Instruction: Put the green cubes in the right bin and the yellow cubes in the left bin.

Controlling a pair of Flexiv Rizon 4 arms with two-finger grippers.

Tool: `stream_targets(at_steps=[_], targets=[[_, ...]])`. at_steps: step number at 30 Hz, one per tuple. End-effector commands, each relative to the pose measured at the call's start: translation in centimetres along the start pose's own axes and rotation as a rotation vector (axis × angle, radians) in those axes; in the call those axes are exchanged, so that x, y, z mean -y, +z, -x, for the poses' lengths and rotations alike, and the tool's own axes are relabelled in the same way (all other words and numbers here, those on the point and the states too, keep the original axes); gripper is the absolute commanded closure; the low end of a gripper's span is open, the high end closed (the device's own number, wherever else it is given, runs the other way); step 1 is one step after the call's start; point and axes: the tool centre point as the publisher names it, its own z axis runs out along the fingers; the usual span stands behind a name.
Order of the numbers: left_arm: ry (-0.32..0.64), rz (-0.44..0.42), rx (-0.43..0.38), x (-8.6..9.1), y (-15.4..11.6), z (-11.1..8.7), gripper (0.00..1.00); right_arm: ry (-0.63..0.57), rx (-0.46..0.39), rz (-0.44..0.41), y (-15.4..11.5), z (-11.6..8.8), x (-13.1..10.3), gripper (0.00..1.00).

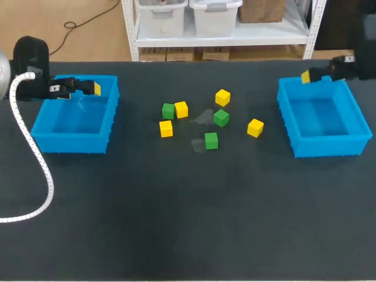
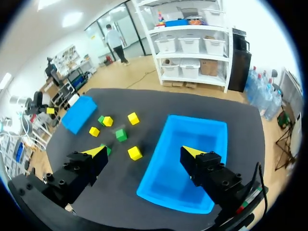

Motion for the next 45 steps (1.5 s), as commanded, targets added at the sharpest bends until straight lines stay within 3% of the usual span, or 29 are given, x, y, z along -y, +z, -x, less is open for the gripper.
stream_targets(at_steps=[1, 7, 19, 33, 45], targets=[[0.002, -0.011, 0.007, -0.2, 0.0, -0.1, 0.00, -0.028, -0.052, -0.076, 1.6, 1.0, -1.2, 0.00], [0.002, -0.011, 0.007, -0.2, 0.0, -0.1, 0.00, -0.088, -0.110, -0.061, 4.8, 2.2, -2.2, 0.00], [0.002, -0.011, 0.007, -0.2, 0.0, -0.1, 0.00, -0.165, -0.278, -0.007, 14.3, 3.8, -3.8, 0.00], [0.002, -0.011, 0.007, -0.2, 0.0, -0.1, 0.00, -0.275, -0.472, -0.004, 22.2, 0.9, -7.5, 0.00], [0.002, -0.011, 0.007, -0.2, 0.0, -0.1, 0.00, -0.286, -0.519, -0.034, 24.5, -0.2, -7.2, 0.00]])
